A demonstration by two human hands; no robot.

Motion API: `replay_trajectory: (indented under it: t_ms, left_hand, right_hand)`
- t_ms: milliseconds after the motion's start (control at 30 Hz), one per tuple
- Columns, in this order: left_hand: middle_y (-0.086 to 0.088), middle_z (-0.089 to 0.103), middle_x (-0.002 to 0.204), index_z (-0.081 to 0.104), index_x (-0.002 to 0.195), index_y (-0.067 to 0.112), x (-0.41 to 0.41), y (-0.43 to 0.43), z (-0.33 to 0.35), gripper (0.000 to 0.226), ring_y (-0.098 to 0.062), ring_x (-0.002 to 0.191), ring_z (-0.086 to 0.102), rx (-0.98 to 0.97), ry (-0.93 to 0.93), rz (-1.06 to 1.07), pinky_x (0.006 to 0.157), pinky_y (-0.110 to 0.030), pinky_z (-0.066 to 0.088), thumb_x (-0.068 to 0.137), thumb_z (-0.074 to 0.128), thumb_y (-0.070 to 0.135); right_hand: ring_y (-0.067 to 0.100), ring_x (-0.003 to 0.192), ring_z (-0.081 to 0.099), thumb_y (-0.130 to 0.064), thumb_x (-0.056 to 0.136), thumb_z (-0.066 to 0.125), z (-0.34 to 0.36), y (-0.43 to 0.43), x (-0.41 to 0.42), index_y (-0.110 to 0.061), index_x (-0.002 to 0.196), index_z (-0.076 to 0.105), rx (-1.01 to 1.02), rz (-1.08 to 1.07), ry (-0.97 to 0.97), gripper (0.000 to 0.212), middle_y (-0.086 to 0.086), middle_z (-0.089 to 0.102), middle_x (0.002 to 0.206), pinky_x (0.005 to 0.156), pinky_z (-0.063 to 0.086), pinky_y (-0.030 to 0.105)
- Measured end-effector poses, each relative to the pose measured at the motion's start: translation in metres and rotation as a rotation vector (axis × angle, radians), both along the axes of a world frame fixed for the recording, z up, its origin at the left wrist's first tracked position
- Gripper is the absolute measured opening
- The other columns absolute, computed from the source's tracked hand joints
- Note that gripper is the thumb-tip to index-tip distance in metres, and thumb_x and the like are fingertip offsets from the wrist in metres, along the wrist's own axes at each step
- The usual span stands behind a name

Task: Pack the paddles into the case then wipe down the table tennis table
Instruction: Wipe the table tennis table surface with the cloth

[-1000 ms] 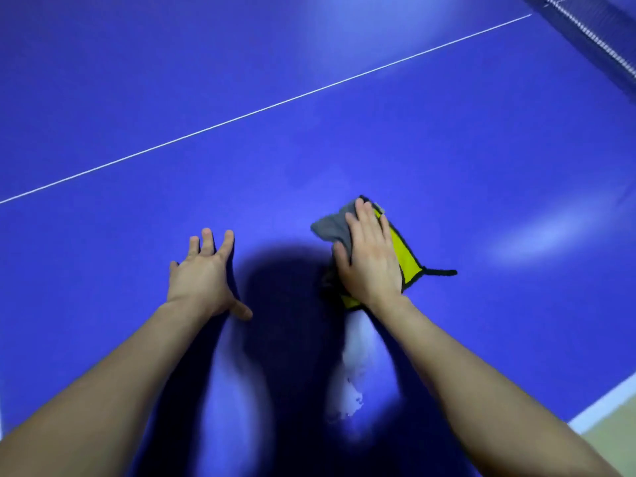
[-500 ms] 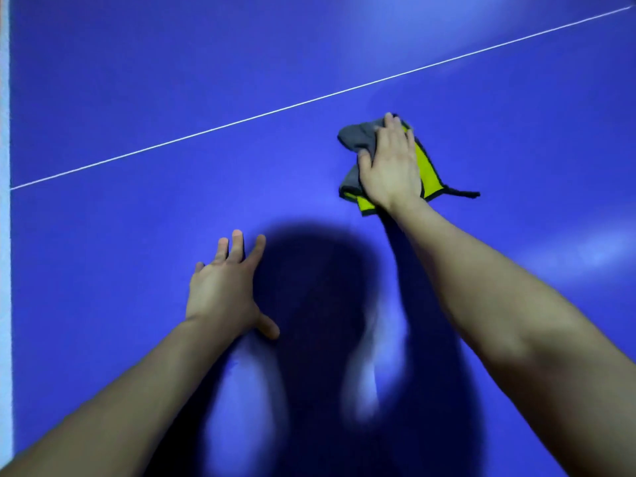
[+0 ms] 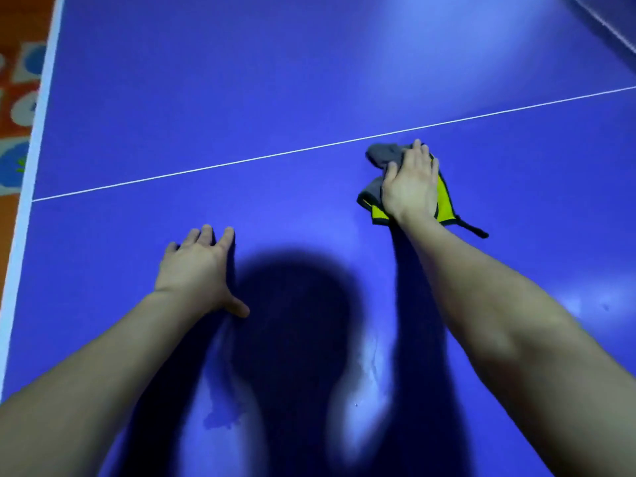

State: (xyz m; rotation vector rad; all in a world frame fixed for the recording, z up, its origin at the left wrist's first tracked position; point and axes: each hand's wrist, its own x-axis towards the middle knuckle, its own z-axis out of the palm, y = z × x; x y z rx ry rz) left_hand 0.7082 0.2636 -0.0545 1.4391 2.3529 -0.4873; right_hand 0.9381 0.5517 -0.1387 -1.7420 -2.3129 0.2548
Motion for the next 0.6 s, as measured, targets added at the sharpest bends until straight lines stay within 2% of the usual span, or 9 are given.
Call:
replay_trajectory:
  t_ms: [100,167,233,300,367,433,500,567,600]
  left_hand:
    - [-0.004,0.025,0.169,0.011,0.169,0.031,-0.007,0.001,-0.006,0.166,-0.027,0.160,0.023,-0.015,-0.057,0.018,0.105,-0.046,0.051,0.034,0.091,0.085]
    - [-0.002,0.021,0.173,0.010,0.170,0.035,-0.006,-0.001,-0.005,0.166,-0.025,0.162,0.021,0.004,-0.042,0.022,0.107,-0.044,0.051,0.033,0.089,0.088]
    - [0.000,0.015,0.177,0.007,0.170,0.037,-0.006,-0.001,-0.001,0.166,-0.022,0.164,0.017,0.007,-0.039,0.029,0.111,-0.043,0.049,0.035,0.087,0.089]
    - [0.002,0.012,0.178,0.005,0.170,0.039,-0.007,-0.002,0.000,0.165,-0.019,0.164,0.015,0.008,-0.042,0.029,0.110,-0.041,0.049,0.037,0.087,0.089]
    - [0.005,0.009,0.179,0.003,0.170,0.041,-0.007,-0.003,0.000,0.162,-0.016,0.165,0.013,0.005,-0.046,0.022,0.106,-0.039,0.051,0.039,0.087,0.089]
    - [0.007,0.006,0.179,0.002,0.170,0.043,-0.008,-0.003,0.000,0.161,-0.013,0.165,0.011,-0.004,-0.045,0.011,0.102,-0.038,0.052,0.040,0.086,0.089]
    - [0.008,0.007,0.178,0.001,0.169,0.043,-0.007,-0.003,0.000,0.161,-0.012,0.165,0.012,-0.008,-0.020,0.002,0.097,-0.037,0.055,0.040,0.084,0.090]
    - [0.009,0.007,0.177,0.000,0.169,0.043,-0.006,-0.001,0.000,0.160,-0.012,0.164,0.015,-0.017,0.005,-0.013,0.093,-0.037,0.056,0.041,0.083,0.091]
    - [0.008,0.008,0.176,0.000,0.169,0.042,-0.005,0.000,0.000,0.160,-0.012,0.164,0.015,-0.022,0.008,-0.020,0.093,-0.036,0.055,0.041,0.083,0.091]
  right_hand:
    - [0.041,0.160,0.033,-0.030,0.107,0.049,-0.002,-0.032,-0.035,0.005,0.154,0.049,0.138,0.031,0.002,0.059,0.025,0.039,0.170,0.134,0.019,0.058]
    - [0.045,0.156,0.041,-0.022,0.102,0.059,-0.001,-0.103,-0.050,0.008,0.154,0.050,0.209,0.392,0.086,0.062,0.028,0.045,0.166,0.130,0.029,0.061]
    - [0.037,0.160,0.038,-0.021,0.102,0.062,0.004,-0.170,-0.056,0.000,0.154,0.055,0.075,0.891,0.141,0.056,0.019,0.044,0.169,0.133,0.026,0.055]
    - [0.032,0.156,0.044,-0.020,0.103,0.062,0.011,-0.167,-0.055,-0.007,0.147,0.064,0.030,1.159,0.208,0.045,0.015,0.051,0.165,0.132,0.028,0.046]
    - [0.035,0.144,0.054,-0.019,0.101,0.062,0.007,-0.097,-0.048,-0.011,0.138,0.068,0.065,0.957,0.239,0.038,0.017,0.061,0.153,0.125,0.038,0.046]
    - [0.044,0.143,0.054,-0.028,0.102,0.054,0.003,-0.002,-0.028,-0.003,0.142,0.062,0.115,0.426,0.173,0.048,0.024,0.057,0.155,0.124,0.038,0.054]
    - [0.044,0.156,0.038,-0.034,0.107,0.045,-0.003,0.065,-0.008,0.004,0.152,0.051,0.035,-0.053,0.034,0.059,0.027,0.040,0.168,0.131,0.024,0.056]
    - [0.040,0.164,0.024,-0.036,0.109,0.039,-0.003,0.074,-0.024,0.005,0.158,0.043,0.021,-0.228,-0.033,0.064,0.026,0.029,0.174,0.134,0.012,0.055]
    - [0.042,0.162,0.026,-0.037,0.108,0.038,-0.003,0.060,-0.044,0.008,0.158,0.042,0.025,-0.176,-0.044,0.067,0.029,0.030,0.173,0.134,0.013,0.055]
